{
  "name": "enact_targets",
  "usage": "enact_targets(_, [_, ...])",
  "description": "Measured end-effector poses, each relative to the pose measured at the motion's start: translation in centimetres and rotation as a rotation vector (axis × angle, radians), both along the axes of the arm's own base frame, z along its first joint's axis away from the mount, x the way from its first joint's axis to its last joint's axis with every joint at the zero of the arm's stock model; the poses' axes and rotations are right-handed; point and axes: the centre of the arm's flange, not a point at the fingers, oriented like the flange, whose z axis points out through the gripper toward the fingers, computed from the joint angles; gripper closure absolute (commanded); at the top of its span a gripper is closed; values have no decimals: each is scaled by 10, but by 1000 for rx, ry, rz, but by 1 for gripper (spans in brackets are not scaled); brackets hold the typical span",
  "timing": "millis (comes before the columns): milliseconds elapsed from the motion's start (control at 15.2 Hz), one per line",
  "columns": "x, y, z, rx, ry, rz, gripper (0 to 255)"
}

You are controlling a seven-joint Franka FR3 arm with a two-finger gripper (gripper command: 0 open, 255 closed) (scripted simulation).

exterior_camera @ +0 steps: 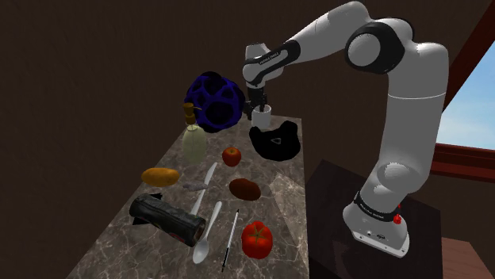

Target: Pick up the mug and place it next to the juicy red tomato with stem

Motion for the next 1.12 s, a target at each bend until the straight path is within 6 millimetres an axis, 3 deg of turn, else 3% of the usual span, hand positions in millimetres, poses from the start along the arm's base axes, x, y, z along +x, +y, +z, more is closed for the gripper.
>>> enact_targets(66, [0, 0, 0, 0, 0, 0, 255])
enact_targets(726, [0, 1, -1, 0, -1, 1, 255])
enact_targets(1122, [0, 1, 24, 1, 3, 1, 255])
